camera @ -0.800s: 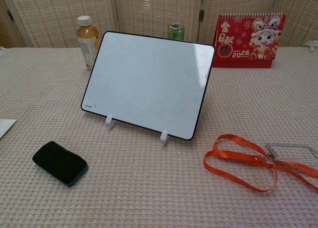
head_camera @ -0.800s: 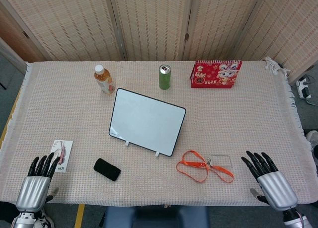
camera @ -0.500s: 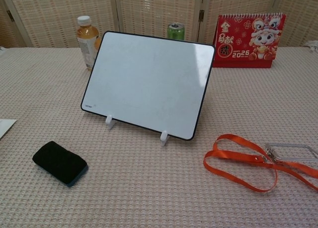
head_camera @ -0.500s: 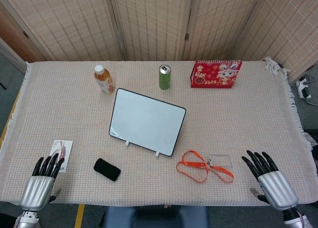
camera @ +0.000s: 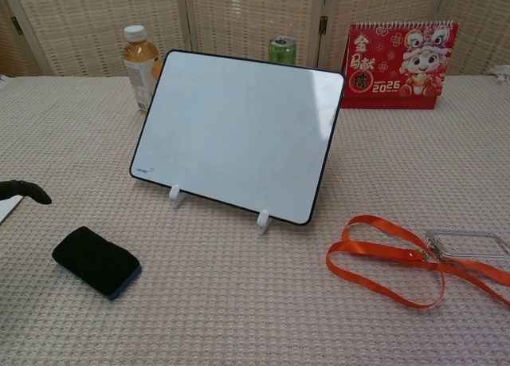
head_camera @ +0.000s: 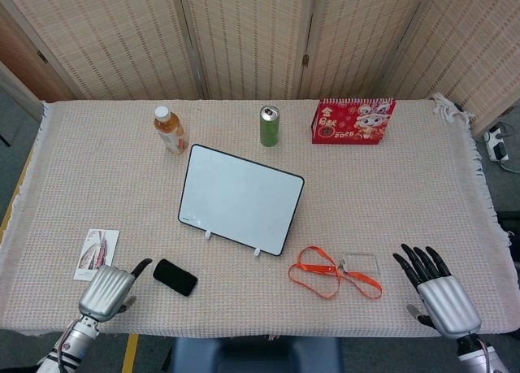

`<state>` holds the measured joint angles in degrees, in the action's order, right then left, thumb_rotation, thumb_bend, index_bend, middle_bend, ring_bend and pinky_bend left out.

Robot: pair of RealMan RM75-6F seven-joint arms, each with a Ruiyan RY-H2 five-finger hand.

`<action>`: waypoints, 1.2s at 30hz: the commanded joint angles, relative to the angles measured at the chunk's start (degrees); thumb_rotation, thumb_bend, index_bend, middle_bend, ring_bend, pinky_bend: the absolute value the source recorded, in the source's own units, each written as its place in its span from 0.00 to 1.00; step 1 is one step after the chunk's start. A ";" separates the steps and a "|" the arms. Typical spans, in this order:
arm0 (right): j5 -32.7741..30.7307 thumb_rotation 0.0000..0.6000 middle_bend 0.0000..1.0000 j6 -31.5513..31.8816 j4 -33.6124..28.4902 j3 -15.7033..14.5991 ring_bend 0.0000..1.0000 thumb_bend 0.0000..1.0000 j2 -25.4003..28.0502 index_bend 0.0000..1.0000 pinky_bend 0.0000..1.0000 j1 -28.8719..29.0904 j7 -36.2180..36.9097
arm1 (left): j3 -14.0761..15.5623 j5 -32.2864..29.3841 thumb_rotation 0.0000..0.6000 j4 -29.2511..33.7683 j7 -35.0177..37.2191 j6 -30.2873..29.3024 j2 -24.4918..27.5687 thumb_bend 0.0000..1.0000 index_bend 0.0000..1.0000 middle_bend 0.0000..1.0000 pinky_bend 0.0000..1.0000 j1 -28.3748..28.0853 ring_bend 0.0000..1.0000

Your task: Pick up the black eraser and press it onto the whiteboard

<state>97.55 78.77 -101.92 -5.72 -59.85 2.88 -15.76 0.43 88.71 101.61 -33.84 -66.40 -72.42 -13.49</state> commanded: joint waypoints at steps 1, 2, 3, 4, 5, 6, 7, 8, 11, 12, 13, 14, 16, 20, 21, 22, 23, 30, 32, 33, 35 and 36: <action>-0.37 1.00 0.00 -0.31 -0.05 0.18 0.00 0.26 0.09 0.00 0.00 0.24 0.18 | -0.92 -2.61 1.00 0.13 -2.68 3.10 -1.88 0.27 0.30 1.00 1.00 -2.31 1.00; -0.54 1.00 0.00 -0.45 -0.06 0.22 0.00 0.26 0.07 0.00 0.00 0.32 0.16 | -1.13 -3.68 1.00 0.09 -3.76 3.83 -2.37 0.27 0.31 1.00 1.00 -2.76 1.00; -0.72 1.00 0.00 -0.61 -0.08 0.26 0.00 0.26 0.04 0.00 0.00 0.39 0.11 | -1.30 -4.80 1.00 0.09 -5.05 4.52 -2.83 0.27 0.31 1.00 1.00 -3.19 0.99; -0.89 1.00 0.00 -0.82 -0.12 0.28 0.00 0.26 0.01 0.00 0.00 0.48 0.01 | -1.45 -6.16 1.00 0.18 -6.63 5.39 -3.43 0.27 0.31 1.00 1.00 -3.76 0.99; -0.98 1.00 0.00 -0.92 -0.15 0.30 0.00 0.26 -0.01 0.00 0.00 0.54 -0.06 | -1.53 -7.05 1.00 0.30 -7.54 5.97 -3.83 0.27 0.31 1.00 1.00 -4.20 0.99; -1.10 1.00 0.00 -1.02 -0.17 0.34 0.00 0.26 -0.02 0.00 0.00 0.61 -0.12 | -1.53 -7.94 1.00 0.52 -8.53 6.52 -4.27 0.27 0.31 1.00 1.00 -4.68 0.99; -1.17 1.00 0.00 -1.05 -0.18 0.37 0.00 0.26 -0.03 0.00 0.00 0.64 -0.13 | -1.52 -8.25 1.00 0.63 -8.93 6.68 -4.46 0.27 0.31 1.00 1.00 -4.88 0.99; -1.30 1.00 0.00 -1.09 -0.18 0.41 0.00 0.26 -0.04 0.00 0.00 0.67 -0.17 | -1.48 -8.56 1.00 0.78 -9.63 6.77 -4.87 0.27 0.31 1.00 1.00 -5.25 0.99; -1.51 1.00 0.00 -1.29 -0.25 0.37 0.00 0.26 -0.04 0.00 0.00 0.76 -0.28 | -1.37 -9.04 1.00 0.80 -10.92 6.58 -5.73 0.28 0.31 1.00 1.00 -5.96 0.99; -1.50 1.00 0.00 -1.30 -0.28 0.37 0.00 0.26 -0.05 0.00 0.00 0.78 -0.31 | -1.36 -9.29 1.00 0.72 -11.21 6.55 -5.92 0.28 0.31 1.00 1.00 -6.15 0.99; -1.44 1.00 0.00 -1.27 -0.29 0.33 0.00 0.26 -0.06 0.00 0.00 0.79 -0.33 | -1.39 -9.76 1.00 0.61 -11.50 6.57 -6.14 0.29 0.31 1.00 1.00 -6.42 0.99; -1.40 1.00 0.00 -1.22 -0.29 0.30 0.00 0.26 -0.06 0.00 0.00 0.78 -0.33 | -1.42 -10.19 1.00 0.52 -11.67 6.61 -6.29 0.30 0.32 1.00 1.00 -6.61 0.99; -1.34 1.00 0.00 -1.06 -0.27 0.25 0.00 0.26 -0.04 0.00 0.00 0.74 -0.26 | -1.50 -11.08 1.00 0.29 -11.98 6.65 -6.66 0.32 0.32 1.00 1.00 -7.07 0.99; -1.30 1.00 0.00 -0.95 -0.26 0.20 0.00 0.26 0.00 0.00 0.00 0.74 -0.17 | -1.38 -11.75 1.00 -0.25 -11.84 6.81 -7.44 0.34 0.34 1.00 1.00 -7.97 0.99; -1.35 1.00 0.00 -1.00 -0.26 0.20 0.00 0.26 -0.01 0.00 0.00 0.77 -0.19 | -1.31 -11.90 1.00 -0.45 -11.82 6.96 -7.64 0.34 0.34 1.00 1.00 -8.21 0.99; -1.42 1.00 0.00 -1.07 -0.26 0.22 0.00 0.26 -0.02 0.00 0.00 0.81 -0.21 | -1.25 -12.11 1.00 -0.67 -11.84 7.15 -7.85 0.35 0.34 1.00 1.00 -8.47 0.99; -1.50 1.00 0.00 -1.14 -0.28 0.23 0.00 0.26 -0.02 0.00 0.00 0.85 -0.23 | -1.16 -12.47 1.00 -0.95 -11.98 7.38 -8.11 0.35 0.34 1.00 1.00 -8.79 0.99; -1.97 1.00 0.00 -1.34 -0.31 0.38 0.00 0.26 0.02 0.00 0.00 1.05 -0.11 | -1.13 -14.05 1.00 -1.51 -12.66 7.03 -9.07 0.35 0.32 1.00 1.00 -10.08 0.99; -2.16 1.00 0.00 -1.57 -0.33 0.39 0.00 0.26 0.00 0.00 0.00 1.16 -0.16 | -0.98 -14.29 1.00 -1.50 -12.72 6.94 -9.13 0.36 0.31 1.00 1.00 -10.41 0.99; -2.25 1.00 0.00 -1.64 -0.34 0.41 0.00 0.26 -0.02 0.00 0.00 1.20 -0.19 | -0.90 -14.41 1.00 -1.49 -12.77 6.89 -9.16 0.36 0.31 1.00 1.00 -10.60 0.99; -2.35 1.00 0.00 -1.67 -0.37 0.43 0.00 0.26 -0.03 0.00 0.00 1.24 -0.20 | -0.77 -14.64 1.00 -1.49 -12.83 6.87 -9.22 0.36 0.31 1.00 1.00 -10.89 0.99; -2.41 1.00 0.00 -1.65 -0.41 0.45 0.00 0.26 -0.01 0.00 0.00 1.25 -0.20 | -0.69 -14.86 1.00 -1.53 -12.93 6.87 -9.24 0.36 0.32 1.00 1.00 -11.08 0.99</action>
<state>95.13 77.11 -102.33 -5.27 -59.86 4.13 -15.96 -0.32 73.96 100.11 -46.70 -59.52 -81.63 -24.47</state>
